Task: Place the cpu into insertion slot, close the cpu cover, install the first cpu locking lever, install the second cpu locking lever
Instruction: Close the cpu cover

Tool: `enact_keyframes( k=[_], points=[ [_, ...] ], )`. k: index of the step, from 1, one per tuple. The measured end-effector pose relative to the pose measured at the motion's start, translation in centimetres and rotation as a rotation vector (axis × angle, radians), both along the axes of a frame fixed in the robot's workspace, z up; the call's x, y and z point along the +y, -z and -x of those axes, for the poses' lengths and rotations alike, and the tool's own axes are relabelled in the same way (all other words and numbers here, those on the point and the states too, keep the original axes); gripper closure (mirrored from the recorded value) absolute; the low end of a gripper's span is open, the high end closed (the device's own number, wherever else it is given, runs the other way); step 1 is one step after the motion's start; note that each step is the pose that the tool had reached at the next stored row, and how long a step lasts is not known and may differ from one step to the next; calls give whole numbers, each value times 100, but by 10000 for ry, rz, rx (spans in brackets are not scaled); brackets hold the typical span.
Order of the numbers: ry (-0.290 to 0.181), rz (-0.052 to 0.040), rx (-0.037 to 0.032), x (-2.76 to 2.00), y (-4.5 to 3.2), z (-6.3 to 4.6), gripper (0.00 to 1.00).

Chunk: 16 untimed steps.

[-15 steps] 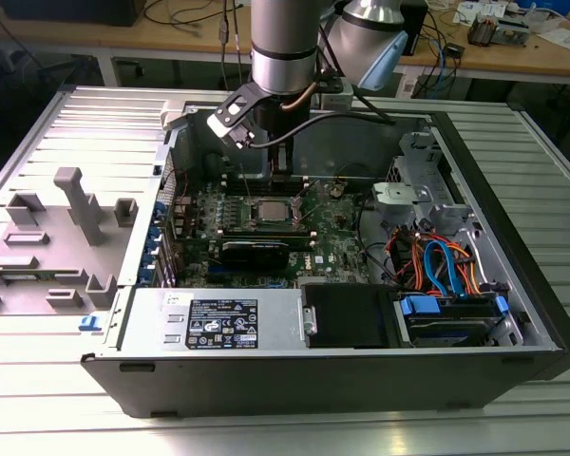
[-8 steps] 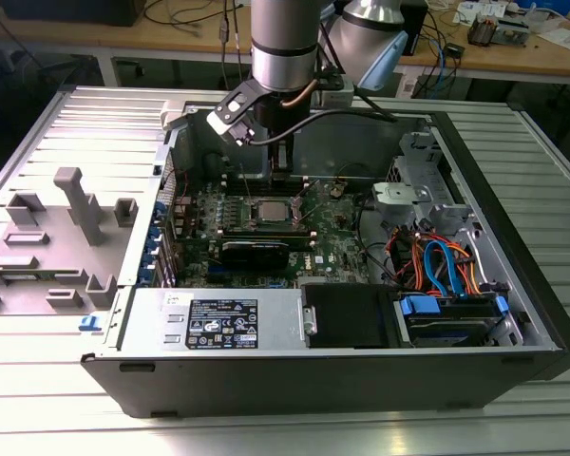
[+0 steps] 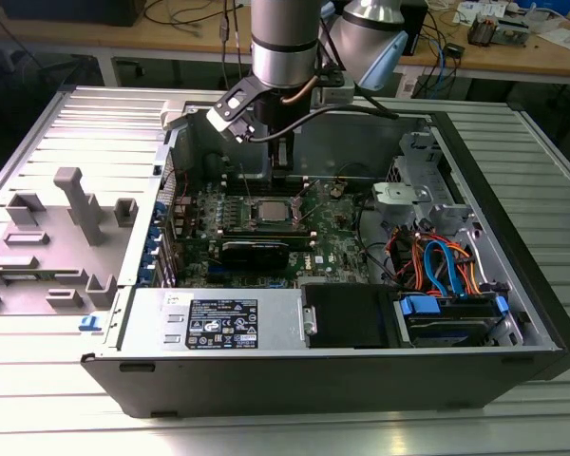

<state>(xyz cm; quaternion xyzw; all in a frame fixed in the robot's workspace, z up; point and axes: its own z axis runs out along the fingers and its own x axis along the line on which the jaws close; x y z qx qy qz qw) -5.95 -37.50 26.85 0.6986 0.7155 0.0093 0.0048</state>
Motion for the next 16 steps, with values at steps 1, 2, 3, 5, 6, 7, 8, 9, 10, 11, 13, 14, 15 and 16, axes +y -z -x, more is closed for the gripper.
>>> enact_keyframes(
  k=[1, 2, 3, 5, 6, 7, 8, 9, 10, 11, 13, 14, 15, 16],
  points=[
    [0, 0, 0, 0, -7, 0, 89],
    [0, -1, 0, 0, -10, 0, 89],
    [1, -2, -1, 0, -13, 0, 89],
    [-1, 0, 0, 0, -15, 0, 89],
    [-3, 1, 1, -1, -16, -7, 89],
    [-1, 1, 1, 0, -16, -11, 89],
    [-1, 1, 1, 0, -16, -20, 89],
    [0, 0, 1, 0, -15, -32, 89],
    [0, 1, 0, 0, -16, -42, 89],
    [0, 0, 0, 0, -15, -54, 89],
    [0, 0, 0, 0, -15, -66, 89],
    [0, 0, 0, 0, -15, -66, 89],
    [1, 0, 0, 0, -15, -66, 89],
    [0, 0, 0, 0, -15, -67, 89]
  ],
)
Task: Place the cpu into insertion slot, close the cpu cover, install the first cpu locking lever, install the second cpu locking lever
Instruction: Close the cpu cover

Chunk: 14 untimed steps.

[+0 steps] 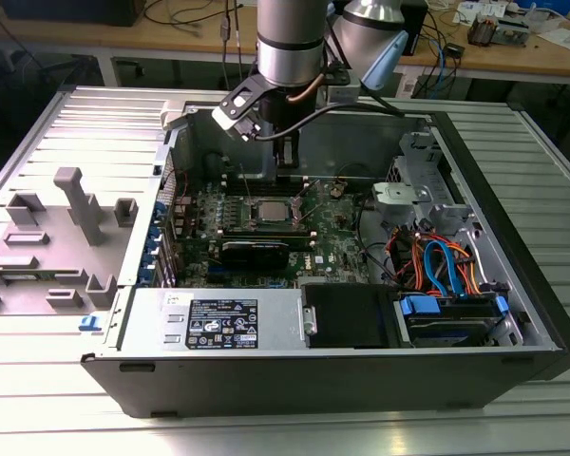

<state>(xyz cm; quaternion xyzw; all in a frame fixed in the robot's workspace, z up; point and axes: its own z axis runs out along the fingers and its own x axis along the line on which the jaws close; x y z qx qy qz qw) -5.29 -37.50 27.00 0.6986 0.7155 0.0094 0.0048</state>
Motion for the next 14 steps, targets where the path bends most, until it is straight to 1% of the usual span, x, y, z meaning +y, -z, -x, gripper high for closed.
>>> enact_keyframes(
  k=[6, 11, 14],
  points=[
    [0, 1, 0, 0, -24, 0, 89],
    [0, 1, 0, 0, -28, 0, 89],
    [0, 0, 0, 0, -28, -27, 89]
  ],
)
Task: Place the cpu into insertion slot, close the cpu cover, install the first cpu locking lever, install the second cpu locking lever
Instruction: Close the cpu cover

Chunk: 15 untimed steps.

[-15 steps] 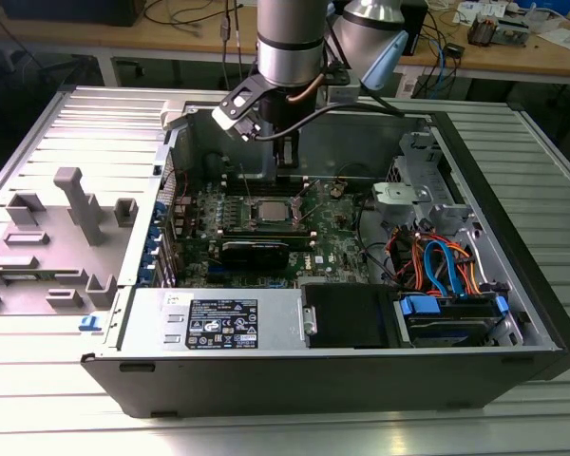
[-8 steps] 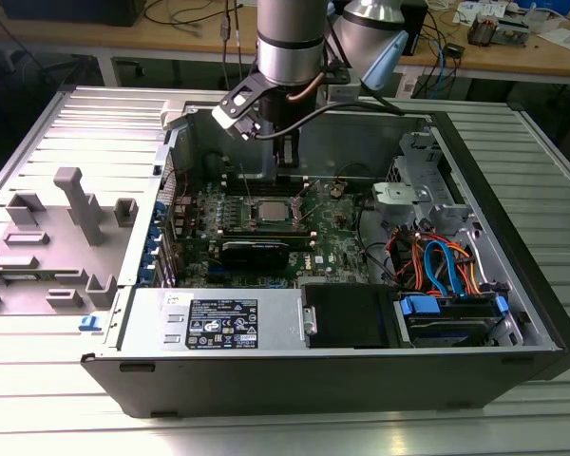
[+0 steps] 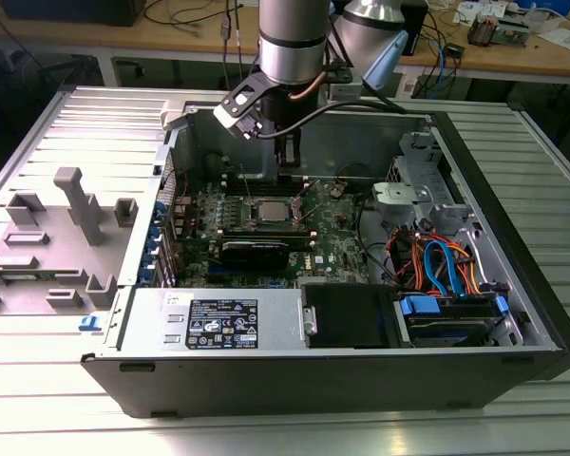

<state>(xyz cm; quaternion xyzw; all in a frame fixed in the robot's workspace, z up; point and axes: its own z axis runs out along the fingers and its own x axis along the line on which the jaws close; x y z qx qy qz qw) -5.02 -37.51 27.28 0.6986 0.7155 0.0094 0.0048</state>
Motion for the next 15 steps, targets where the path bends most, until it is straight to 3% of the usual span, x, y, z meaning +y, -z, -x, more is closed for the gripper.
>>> enact_keyframes(
  k=[15],
  points=[
    [0, 0, 0, 0, 0, -77, 89]
  ],
)
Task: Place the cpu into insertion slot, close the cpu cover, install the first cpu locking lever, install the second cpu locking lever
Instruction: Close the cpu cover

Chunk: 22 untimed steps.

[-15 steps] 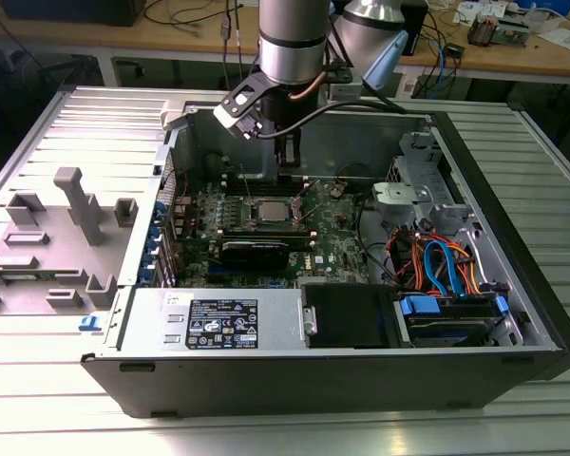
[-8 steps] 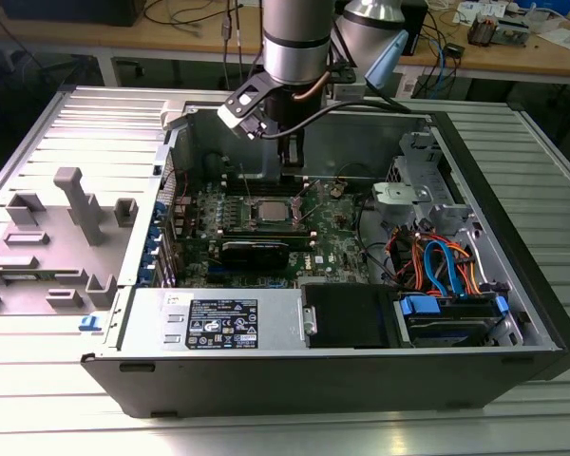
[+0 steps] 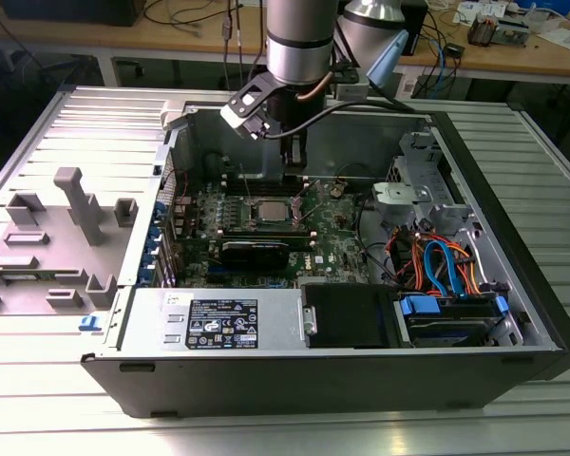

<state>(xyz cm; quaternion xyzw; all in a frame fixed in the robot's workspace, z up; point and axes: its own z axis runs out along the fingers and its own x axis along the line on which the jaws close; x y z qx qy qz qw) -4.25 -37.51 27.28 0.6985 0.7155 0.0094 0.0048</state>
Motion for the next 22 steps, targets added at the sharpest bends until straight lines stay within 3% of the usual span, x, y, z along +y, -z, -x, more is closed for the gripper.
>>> enact_keyframes(
  k=[15, 22],
  points=[
    [0, 0, 0, 0, 0, -196, 89],
    [1, 0, 0, 0, 0, -207, 89]
  ],
)
